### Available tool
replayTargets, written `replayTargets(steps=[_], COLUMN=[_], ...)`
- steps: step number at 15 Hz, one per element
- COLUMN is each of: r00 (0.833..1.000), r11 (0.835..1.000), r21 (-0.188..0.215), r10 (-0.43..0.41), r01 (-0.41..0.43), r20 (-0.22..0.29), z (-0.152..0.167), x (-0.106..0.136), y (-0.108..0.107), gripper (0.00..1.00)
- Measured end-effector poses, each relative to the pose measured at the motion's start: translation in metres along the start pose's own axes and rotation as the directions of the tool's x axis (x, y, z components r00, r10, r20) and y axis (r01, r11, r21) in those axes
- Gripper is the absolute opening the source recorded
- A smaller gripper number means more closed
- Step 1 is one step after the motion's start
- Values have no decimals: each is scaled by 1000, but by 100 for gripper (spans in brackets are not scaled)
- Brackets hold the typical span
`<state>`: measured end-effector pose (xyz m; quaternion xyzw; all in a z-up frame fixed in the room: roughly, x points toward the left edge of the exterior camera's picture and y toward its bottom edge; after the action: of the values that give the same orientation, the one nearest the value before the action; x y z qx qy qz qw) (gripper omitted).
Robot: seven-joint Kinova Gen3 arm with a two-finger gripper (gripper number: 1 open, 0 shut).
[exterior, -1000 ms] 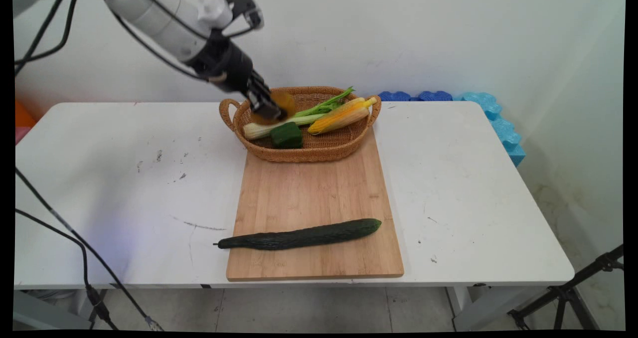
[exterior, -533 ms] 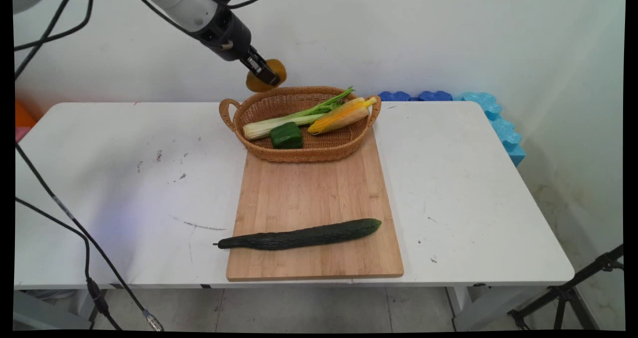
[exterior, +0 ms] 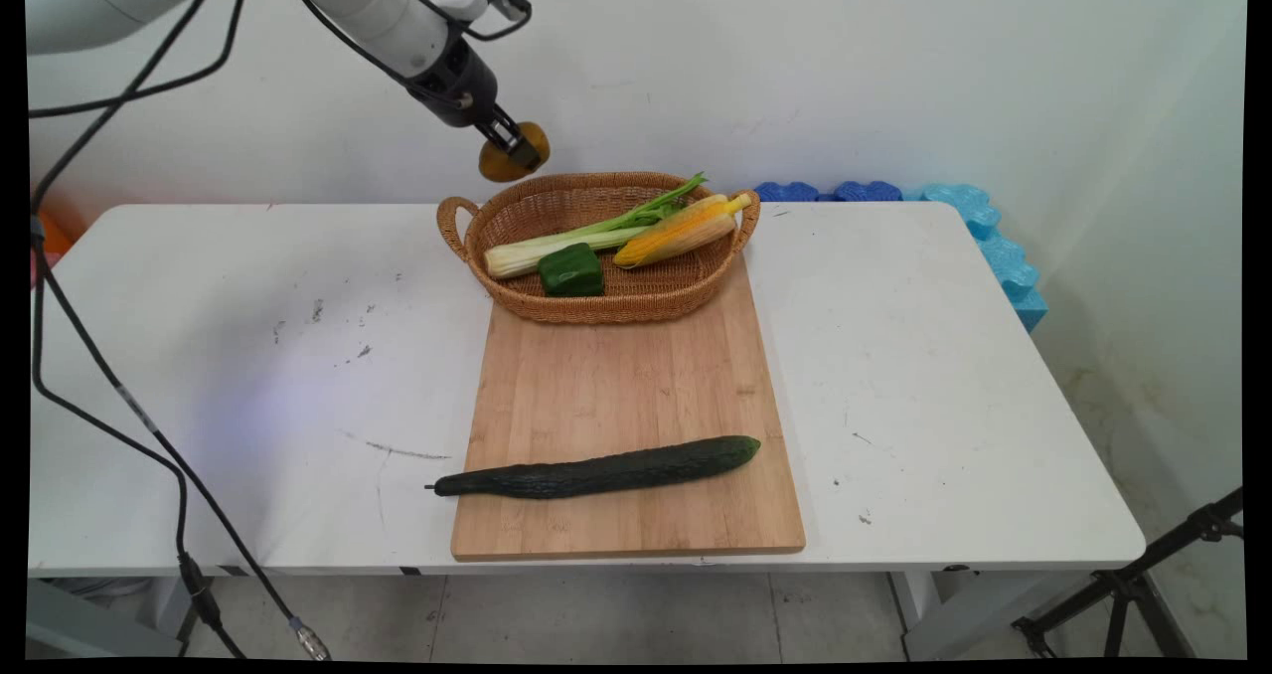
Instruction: Place the picked object in the vegetable basket
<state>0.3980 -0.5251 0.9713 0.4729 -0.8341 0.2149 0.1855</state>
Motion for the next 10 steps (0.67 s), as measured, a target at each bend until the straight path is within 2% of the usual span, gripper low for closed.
replayTargets(steps=[4, 10], r00=[1000, 999], r11=[1000, 1000], r21=[13, 6], r10=[-2, -3], r01=[1, 3], r20=[30, 48], z=[29, 63], x=[-5, -13], y=[-9, -11], gripper=[0, 0])
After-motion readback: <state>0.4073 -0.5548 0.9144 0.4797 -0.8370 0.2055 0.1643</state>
